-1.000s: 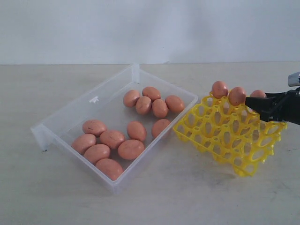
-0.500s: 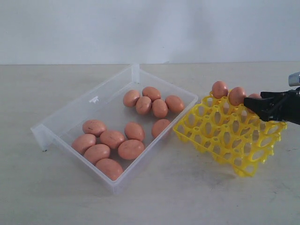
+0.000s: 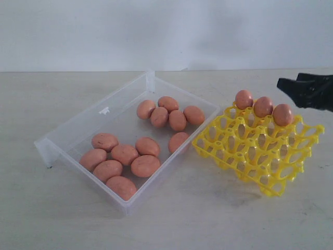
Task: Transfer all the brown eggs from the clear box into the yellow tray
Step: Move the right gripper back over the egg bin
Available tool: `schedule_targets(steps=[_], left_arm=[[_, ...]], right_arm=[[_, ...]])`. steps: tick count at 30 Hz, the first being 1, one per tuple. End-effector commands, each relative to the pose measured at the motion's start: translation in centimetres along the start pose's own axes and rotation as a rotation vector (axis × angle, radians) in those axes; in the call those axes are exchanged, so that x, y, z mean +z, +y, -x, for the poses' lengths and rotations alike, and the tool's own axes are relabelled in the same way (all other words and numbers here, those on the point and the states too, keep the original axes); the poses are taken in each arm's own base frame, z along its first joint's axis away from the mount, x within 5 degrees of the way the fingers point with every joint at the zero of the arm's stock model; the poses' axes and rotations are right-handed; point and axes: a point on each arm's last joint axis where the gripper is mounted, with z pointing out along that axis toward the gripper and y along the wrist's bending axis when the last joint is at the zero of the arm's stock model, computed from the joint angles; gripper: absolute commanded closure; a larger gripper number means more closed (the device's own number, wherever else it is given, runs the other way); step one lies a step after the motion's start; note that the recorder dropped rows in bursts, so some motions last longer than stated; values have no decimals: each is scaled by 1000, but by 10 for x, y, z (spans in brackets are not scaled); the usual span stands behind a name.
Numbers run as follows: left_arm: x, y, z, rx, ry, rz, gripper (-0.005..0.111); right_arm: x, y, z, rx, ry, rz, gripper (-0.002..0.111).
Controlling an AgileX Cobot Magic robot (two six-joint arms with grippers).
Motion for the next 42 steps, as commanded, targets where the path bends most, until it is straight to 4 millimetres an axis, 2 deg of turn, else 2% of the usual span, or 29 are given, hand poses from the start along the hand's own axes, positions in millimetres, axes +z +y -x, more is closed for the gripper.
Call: schedule_targets(steps=[1, 4, 7, 10, 14, 17, 20, 22, 25, 27, 29, 32, 33, 35, 36, 38, 40, 42], left_arm=[[0, 0, 0, 0, -7, -3, 103], [0, 0, 0, 0, -7, -3, 103], [0, 0, 0, 0, -7, -3, 103], [0, 0, 0, 0, -7, -3, 103], [0, 0, 0, 0, -7, -3, 103], [0, 0, 0, 0, -7, -3, 103], [0, 0, 0, 0, -7, -3, 103], [0, 0, 0, 0, -7, -3, 103], [0, 0, 0, 0, -7, -3, 103], [0, 0, 0, 0, -7, -3, 103], [0, 0, 0, 0, -7, -3, 103], [0, 0, 0, 0, -7, -3, 103], [0, 0, 0, 0, -7, -3, 103], [0, 0, 0, 0, -7, -3, 103], [0, 0, 0, 0, -7, -3, 103], [0, 0, 0, 0, -7, -3, 103], [0, 0, 0, 0, -7, -3, 103], [0, 0, 0, 0, -7, -3, 103]], right_arm=[[-7, 15, 51, -64, -89, 44, 73], [-16, 35, 81, -49, -72, 136, 108], [-24, 59, 102, -79, 25, 198, 109], [-24, 88, 119, -192, 115, 208, 109], [-13, 153, 140, -404, 155, 294, 109], [-4, 209, 143, -512, 208, 356, 109], [8, 254, 131, -482, 299, 345, 109], [16, 274, 122, -371, 336, 292, 109], [30, 301, 109, -293, 383, 342, 109], [42, 313, 100, -209, 429, 399, 109], [56, 317, 91, -155, 470, 437, 109], [80, 315, 81, -183, 480, 405, 109], [85, 314, 81, -247, 463, 378, 109], [91, 316, 84, -506, 399, 282, 109], [92, 318, 87, -638, 372, 184, 109], [90, 319, 96, -978, 350, -117, 109], [86, 315, 100, -1154, 498, -363, 109], [84, 307, 97, -1127, 775, -436, 109]])
